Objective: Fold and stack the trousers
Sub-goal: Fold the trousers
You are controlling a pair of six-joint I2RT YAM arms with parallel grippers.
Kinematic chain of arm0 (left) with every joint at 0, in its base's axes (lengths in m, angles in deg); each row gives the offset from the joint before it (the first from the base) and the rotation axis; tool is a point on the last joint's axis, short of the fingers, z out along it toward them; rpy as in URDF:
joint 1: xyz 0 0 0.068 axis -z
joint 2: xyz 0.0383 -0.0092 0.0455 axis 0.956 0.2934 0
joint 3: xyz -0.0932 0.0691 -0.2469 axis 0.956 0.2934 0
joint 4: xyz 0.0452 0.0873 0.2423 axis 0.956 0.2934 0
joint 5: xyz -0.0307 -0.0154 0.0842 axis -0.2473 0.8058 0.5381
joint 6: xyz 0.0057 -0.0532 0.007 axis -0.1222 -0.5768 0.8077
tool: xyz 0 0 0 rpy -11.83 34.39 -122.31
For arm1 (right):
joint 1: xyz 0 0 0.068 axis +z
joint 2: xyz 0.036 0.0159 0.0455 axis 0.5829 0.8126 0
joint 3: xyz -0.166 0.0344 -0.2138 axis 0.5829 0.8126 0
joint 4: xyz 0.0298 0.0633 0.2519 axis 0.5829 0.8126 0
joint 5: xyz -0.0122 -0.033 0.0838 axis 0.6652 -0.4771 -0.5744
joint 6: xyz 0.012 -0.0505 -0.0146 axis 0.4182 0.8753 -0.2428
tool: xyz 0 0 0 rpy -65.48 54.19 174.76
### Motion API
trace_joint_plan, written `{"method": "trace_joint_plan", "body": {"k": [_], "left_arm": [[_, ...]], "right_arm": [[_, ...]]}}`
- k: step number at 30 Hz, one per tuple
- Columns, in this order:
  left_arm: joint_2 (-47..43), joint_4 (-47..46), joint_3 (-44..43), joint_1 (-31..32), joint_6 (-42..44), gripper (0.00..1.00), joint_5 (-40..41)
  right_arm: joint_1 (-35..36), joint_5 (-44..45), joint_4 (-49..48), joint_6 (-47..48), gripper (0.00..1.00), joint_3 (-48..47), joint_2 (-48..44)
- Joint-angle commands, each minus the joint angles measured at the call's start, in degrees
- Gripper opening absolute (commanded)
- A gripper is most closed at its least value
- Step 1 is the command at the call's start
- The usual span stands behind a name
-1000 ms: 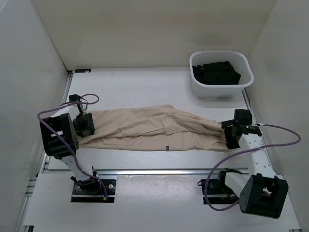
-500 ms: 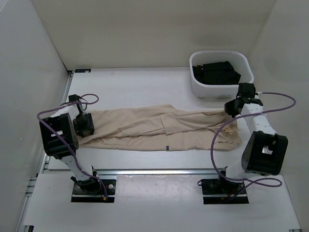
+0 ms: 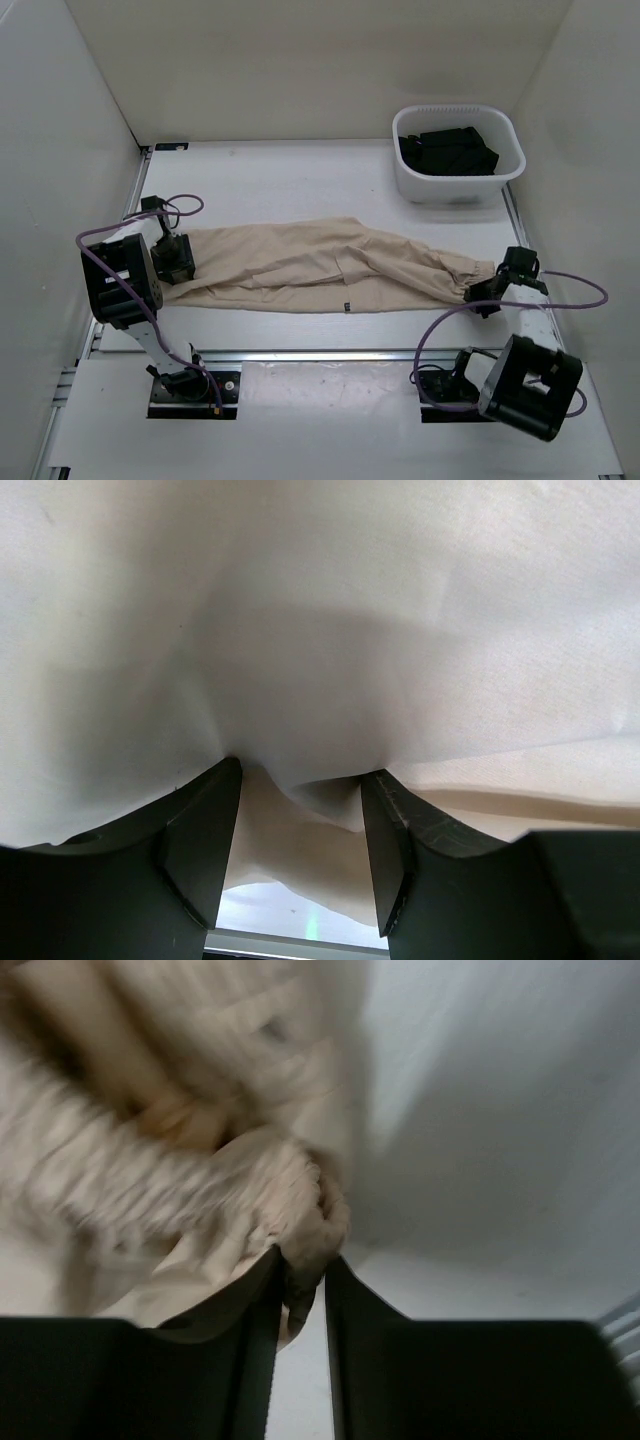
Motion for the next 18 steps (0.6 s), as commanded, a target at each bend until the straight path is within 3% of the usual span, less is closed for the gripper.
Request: {"method": "trace_joint_plan", "body": {"k": [1,3,5,8,14,18], "left_arm": [[11.1,-6.7,6.7,-1.0,0.5,0.62,9.7],[11.1,-6.7,6.7,-1.0,0.5,0.62,9.7],[11.1,-6.7,6.7,-1.0,0.5,0.62,9.7],[11.1,-6.7,6.7,-1.0,0.5,0.62,10.2],[11.1,-6.7,7.2,-1.5,0.5,0.62,10.8],[10.5,-6.7,7.2,-1.5,0.5,0.62,10.8]], "right_arm": [[-4.2,0.0,0.4,0.0,0.31,-1.7,6.4],[-4.2,2.6,-0.2,1.4,0.42,-4.0,9.3],[-4.8,4.1,0.4,2.6,0.61,-5.9,13.1],[-5.4,4.1,-2.4,3.2,0.67,-6.7,14.7],[-5.4,1.9,-13.3,2.0,0.68,-1.1,7.9],[-6.0,1.2,-17.2,-1.5,0.71,1.3,9.3]]}}
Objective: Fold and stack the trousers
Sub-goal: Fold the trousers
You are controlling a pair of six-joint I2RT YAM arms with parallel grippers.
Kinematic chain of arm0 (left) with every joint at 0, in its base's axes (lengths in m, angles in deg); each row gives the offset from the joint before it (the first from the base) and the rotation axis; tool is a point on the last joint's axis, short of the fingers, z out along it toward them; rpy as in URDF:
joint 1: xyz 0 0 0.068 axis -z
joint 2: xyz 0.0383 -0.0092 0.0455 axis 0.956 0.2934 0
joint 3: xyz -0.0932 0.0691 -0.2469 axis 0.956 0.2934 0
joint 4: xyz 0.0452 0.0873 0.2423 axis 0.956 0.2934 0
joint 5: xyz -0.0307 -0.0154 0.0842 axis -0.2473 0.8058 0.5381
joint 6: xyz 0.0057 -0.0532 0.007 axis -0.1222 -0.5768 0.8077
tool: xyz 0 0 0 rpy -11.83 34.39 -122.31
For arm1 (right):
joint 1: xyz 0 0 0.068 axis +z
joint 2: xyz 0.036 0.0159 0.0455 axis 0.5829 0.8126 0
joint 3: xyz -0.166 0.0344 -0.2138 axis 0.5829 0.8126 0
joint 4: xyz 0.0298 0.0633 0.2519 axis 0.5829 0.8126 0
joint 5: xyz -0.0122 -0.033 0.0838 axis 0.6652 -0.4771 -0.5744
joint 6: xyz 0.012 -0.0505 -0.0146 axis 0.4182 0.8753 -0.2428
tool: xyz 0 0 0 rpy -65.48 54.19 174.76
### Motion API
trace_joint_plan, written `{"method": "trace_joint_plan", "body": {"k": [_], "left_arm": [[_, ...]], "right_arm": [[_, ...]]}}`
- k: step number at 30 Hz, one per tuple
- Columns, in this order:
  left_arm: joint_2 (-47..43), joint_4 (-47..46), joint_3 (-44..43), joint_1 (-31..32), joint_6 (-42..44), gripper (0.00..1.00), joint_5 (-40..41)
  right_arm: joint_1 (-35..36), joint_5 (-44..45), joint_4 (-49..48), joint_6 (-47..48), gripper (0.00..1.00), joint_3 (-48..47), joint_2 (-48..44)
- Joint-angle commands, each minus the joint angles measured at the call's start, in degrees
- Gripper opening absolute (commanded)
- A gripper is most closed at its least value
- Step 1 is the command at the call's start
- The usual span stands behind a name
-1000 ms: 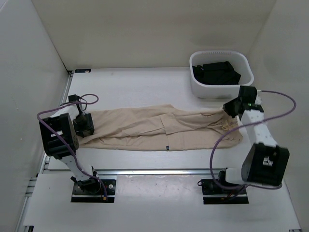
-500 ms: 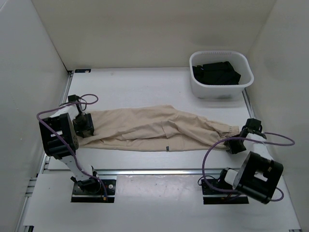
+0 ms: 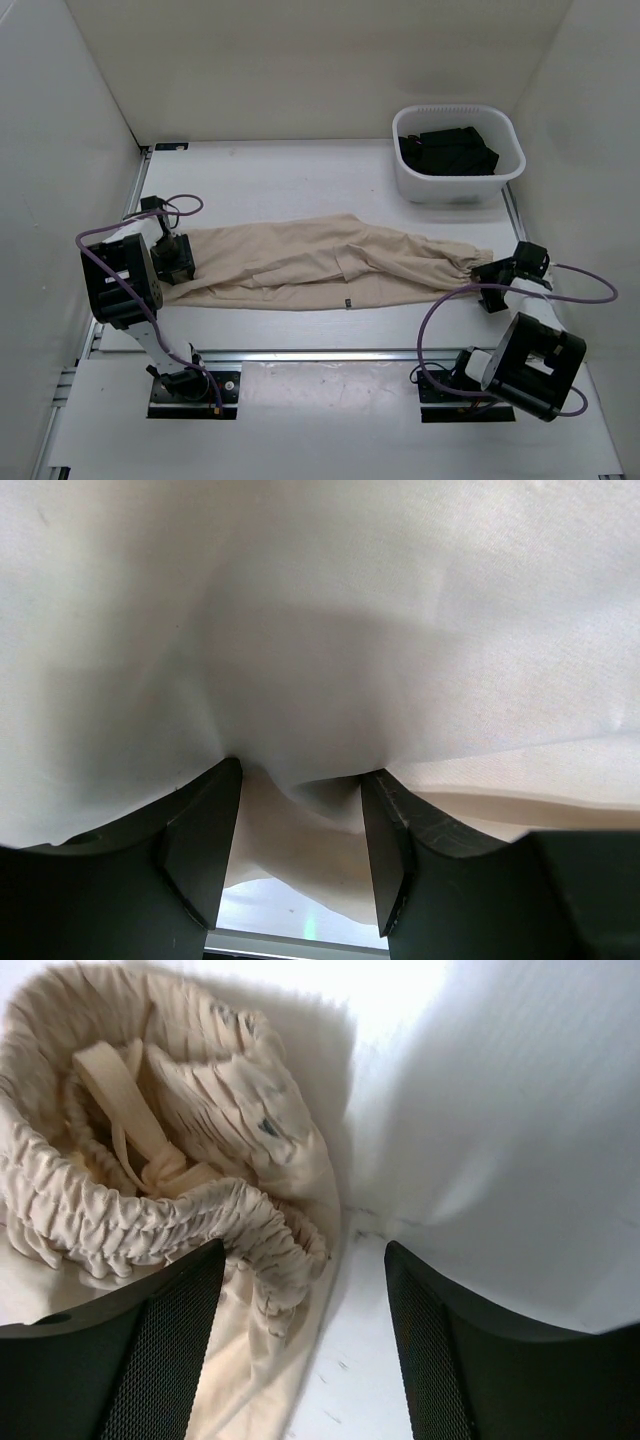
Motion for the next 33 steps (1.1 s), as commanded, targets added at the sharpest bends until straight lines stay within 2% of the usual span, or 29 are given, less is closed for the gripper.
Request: {"method": "trace_joint_plan", "body": {"k": [1,3,5,6,8,9,10,13,16,19,22,23,25,26,30,33], "left_arm": [[10.5,-6.7,7.2,-1.4,0.9,0.62,10.8],[10.5,-6.7,7.2,-1.4,0.9,0.6,10.8],[10.5,-6.7,7.7,-1.4,0.9,0.6,11.4],[10.5,-6.7,7.7,-1.4,0.9,0.6,11.4],[9.9,-6.7,8.3,-1.4,0.9,0.6,11.4],[9.2,-6.7,8.3,-1.4,0.9,0.6,11.4],[7.2,-6.7,7.4,-1.4,0.9,0.6,10.9],[3.2,-6.1,4.2,-1.4,0.9,0.62,11.8],[-0.4,-2.0,-3.1,-1.4,0.9,0.69,11.9],[-4.8,5.1,-14.8,0.2,0.9,0.72,4.4],[-6.1,11.6,-25.4,9.7,0.9,0.72,-0.9],[-6.7,12.9,-27.0,17.5,0.9,0.74,-3.3],[-6.7,14.1,-29.7,25.9,0.9,0.77,-5.3],[-4.4,14.1,-30.2,33.1,0.9,0.81,-9.1],[4.0,14.1,-35.3,45.0,0.9,0.86,-19.6],[12.5,13.6,-42.9,50.7,0.9,0.87,-20.7]], "right_arm": [[-0.8,0.5,-7.4,-2.3,0.71,1.7,3.4],[-1.4,-0.9,-8.0,-3.7,0.69,0.9,8.6],[-1.4,-0.9,-5.8,-4.6,0.59,-1.9,13.8],[-1.4,-0.9,-5.0,-4.6,0.43,-2.8,15.2],[-1.4,-1.6,-5.0,-4.6,0.28,-3.4,17.9],[-1.4,-1.6,-5.0,-5.2,0.04,-4.0,17.9],[-1.4,-1.6,-4.4,-5.8,0.0,-4.0,17.9],[-2.0,-1.6,-4.4,-6.4,0.0,-3.4,16.3],[-2.0,-1.6,0.0,-5.7,0.0,-4.5,14.6],[-2.0,-4.0,3.0,-3.3,0.0,-5.6,14.6],[-2.0,-4.0,4.9,-1.5,0.0,-5.6,14.6],[-2.0,-4.0,4.9,-0.9,0.0,-5.6,14.6],[-2.0,-3.5,4.9,-0.3,0.0,-5.6,13.4],[-2.0,-3.5,4.9,0.2,0.0,-5.6,13.4],[-2.0,-3.5,5.5,1.3,0.0,-6.8,13.4],[-2.0,-3.5,6.2,2.4,0.0,-7.4,14.0]]}}
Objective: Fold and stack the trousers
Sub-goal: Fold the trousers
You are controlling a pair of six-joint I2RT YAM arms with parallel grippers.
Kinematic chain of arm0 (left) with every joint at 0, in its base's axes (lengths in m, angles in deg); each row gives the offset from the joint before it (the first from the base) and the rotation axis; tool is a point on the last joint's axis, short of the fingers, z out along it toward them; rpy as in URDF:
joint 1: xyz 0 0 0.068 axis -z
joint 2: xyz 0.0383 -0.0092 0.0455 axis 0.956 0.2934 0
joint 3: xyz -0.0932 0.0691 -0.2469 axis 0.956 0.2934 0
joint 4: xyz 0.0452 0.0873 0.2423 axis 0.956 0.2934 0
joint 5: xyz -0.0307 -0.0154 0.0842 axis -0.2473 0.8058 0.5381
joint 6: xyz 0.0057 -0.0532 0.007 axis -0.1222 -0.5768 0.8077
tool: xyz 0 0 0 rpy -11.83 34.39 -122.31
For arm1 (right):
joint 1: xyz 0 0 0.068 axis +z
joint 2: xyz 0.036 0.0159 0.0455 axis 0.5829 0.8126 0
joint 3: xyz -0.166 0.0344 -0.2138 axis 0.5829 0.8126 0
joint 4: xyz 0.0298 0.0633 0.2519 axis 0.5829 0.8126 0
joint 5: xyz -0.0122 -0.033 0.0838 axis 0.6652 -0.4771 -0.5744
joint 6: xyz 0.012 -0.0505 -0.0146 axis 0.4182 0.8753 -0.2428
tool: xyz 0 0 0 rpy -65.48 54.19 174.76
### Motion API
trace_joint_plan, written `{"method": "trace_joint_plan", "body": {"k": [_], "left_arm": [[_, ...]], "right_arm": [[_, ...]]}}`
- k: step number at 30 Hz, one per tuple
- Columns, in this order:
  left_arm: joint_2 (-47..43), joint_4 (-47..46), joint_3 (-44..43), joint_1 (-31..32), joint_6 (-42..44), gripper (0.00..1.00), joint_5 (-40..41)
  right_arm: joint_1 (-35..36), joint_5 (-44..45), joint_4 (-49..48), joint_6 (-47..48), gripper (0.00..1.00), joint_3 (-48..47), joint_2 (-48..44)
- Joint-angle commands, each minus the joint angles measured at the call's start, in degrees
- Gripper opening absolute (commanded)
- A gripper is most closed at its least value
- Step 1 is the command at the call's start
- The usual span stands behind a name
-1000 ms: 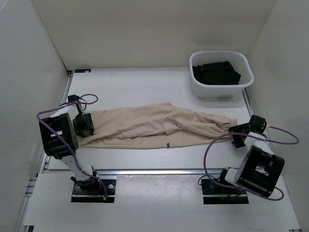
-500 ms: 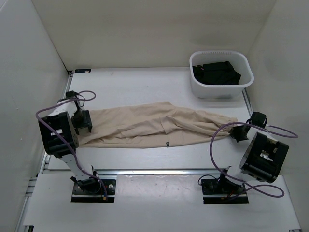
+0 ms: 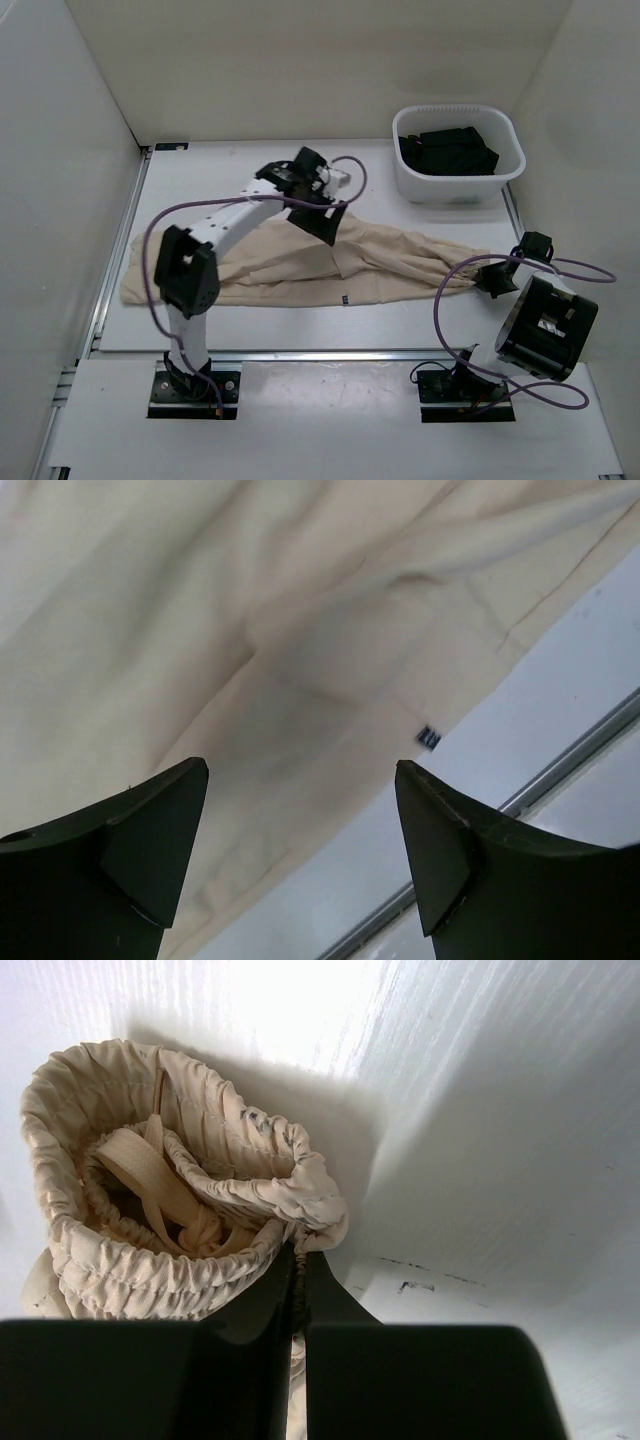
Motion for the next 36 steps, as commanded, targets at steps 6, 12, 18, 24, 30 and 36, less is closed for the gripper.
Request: {"method": "trace_joint_plan", "body": {"k": [6,12,18,24,30,36], "left_arm": [[16.7,0.0,-13.6,5.4,0.0,0.87,-0.2],[16.9,-1.4,-9.9,7.7,0.0,0.56,1.4],[8.2,-1.4,3.9,14.1,0.0,0.33,3.4],[-1.3,-4.7,19.0,22.0,0.0,0.52,15.1],[-3.8,-4.7,26.2,27.7,0.0,0.77,15.1],[-7.5,-2.0,9.0,28.3,0.0,0.78,11.0]], "right_arm": [[-0.2,2.8,7.2,4.1,0.0,-0.4,0.4],[-0.2,2.8,7.2,4.1,0.0,0.2,-0.2],[-0.2,2.8,7.2,4.1,0.0,-0.4,0.3],[-0.2,3.3,8.4,4.1,0.0,-1.1,0.9],[-0.2,3.3,9.0,5.1,0.0,-2.3,2.0],[-0.2,3.8,10.0,6.2,0.0,-4.1,3.8]]}}
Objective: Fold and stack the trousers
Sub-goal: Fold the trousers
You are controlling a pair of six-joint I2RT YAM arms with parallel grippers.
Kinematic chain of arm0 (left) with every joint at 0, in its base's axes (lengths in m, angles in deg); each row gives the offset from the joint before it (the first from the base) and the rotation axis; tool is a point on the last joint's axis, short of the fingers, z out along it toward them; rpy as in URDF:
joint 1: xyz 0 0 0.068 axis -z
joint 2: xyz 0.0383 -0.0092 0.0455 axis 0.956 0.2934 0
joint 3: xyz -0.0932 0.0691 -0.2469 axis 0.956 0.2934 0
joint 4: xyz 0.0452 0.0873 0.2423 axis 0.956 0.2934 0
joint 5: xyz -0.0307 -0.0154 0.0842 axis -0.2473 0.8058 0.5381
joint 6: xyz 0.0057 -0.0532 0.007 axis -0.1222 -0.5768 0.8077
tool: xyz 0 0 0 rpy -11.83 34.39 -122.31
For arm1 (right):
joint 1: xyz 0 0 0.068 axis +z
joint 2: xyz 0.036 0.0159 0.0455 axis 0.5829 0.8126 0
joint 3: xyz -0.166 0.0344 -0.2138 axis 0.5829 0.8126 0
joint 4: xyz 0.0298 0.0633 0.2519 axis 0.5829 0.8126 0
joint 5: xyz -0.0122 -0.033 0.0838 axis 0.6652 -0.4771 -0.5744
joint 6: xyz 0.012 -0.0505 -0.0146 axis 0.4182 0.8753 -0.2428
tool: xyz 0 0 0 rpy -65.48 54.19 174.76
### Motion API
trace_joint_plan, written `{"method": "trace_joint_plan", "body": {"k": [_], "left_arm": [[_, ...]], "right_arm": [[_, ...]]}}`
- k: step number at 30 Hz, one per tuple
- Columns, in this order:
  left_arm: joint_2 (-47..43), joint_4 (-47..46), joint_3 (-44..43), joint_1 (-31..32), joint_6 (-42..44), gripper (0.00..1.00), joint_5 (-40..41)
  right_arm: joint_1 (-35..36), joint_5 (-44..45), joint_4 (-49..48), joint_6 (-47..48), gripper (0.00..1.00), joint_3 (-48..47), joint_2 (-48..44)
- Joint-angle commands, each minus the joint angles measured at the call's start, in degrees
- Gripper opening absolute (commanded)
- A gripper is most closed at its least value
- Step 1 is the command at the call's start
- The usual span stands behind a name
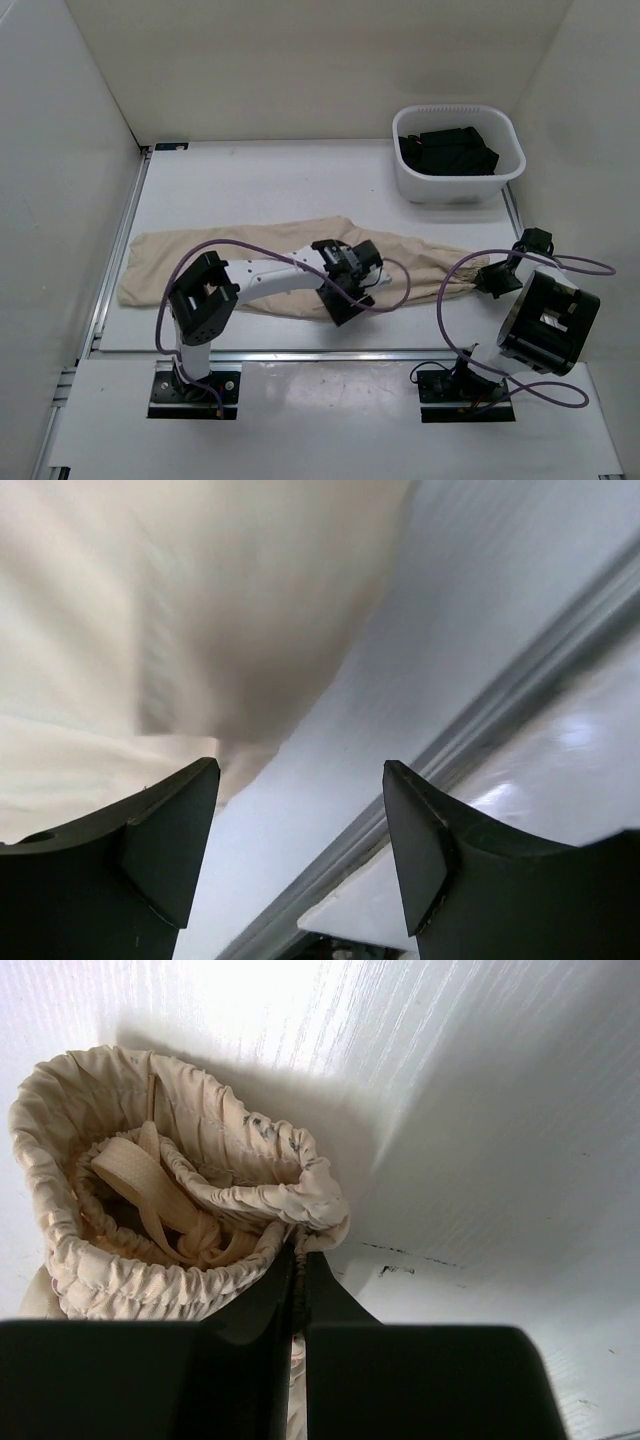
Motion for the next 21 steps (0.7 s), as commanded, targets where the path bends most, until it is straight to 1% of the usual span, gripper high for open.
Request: {"method": "trace_joint_plan", "body": {"k": [1,3,5,6,8,9,10,11,12,14,15,16,17,18,21], "left_arm": [[-6.8,-1.3,-13.8,-0.5,0.0,0.78,-3.3],[-6.8,-1.3,-19.5,-1.4,0.0,0.75,-6.4],[-4.6,-1.3,-20.3,-2.0,0.0,0.75,-6.4],[-3.7,-1.3,-19.8,-2.0,0.0,0.75,-3.9],[-2.0,-1.3,-18.5,-2.0,0.0,0.77,-1.8],[0.0,-2.1,-18.5,-3.3,0.0,0.77,-0.2],[1.2,-2.8,-17.8,-4.0,0.0,0.77,0.6],[2.4,-3.9,-17.8,-4.7,0.0,0.77,1.7],[5.4,-4.7,-17.8,-6.3,0.0,0.77,2.6],[8.8,-6.6,-18.5,-7.5,0.0,0.77,5.4],[12.2,-6.6,-19.2,-7.5,0.0,0.77,7.4],[13.7,-7.2,-19.8,-8.0,0.0,0.77,8.0],[14.8,-7.7,-19.8,-8.0,0.0,0.77,8.0],[15.6,-8.3,-19.8,-8.0,0.0,0.77,8.0],[17.4,-9.4,-18.4,-8.0,0.0,0.77,6.5]], "right_arm": [[-0.2,3.1,4.4,2.4,0.0,-1.6,2.2],[-0.2,3.1,4.4,2.4,0.0,-1.6,2.2],[-0.2,3.1,4.4,2.4,0.0,-1.6,2.2],[-0.2,3.1,4.4,2.9,0.0,-1.6,2.2],[-0.2,2.6,4.4,3.8,0.0,-2.3,2.2],[-0.2,2.6,5.0,4.3,0.02,-3.1,2.2],[-0.2,2.6,5.0,5.1,0.06,-3.1,2.2],[-0.2,2.6,5.0,5.8,0.17,-3.6,2.2],[-0.2,2.6,5.5,7.2,0.26,-3.6,1.3],[-0.2,2.6,5.0,8.4,0.44,-2.8,-1.3],[-0.2,2.6,3.8,8.4,0.47,-2.1,-2.5],[-0.2,2.6,2.5,8.4,0.5,-1.2,-3.8],[-0.2,2.0,0.8,8.4,0.5,0.0,-6.1],[-0.2,2.0,-0.2,8.4,0.54,0.0,-7.0],[-0.2,1.2,-3.7,6.4,0.55,2.0,-9.2]]}}
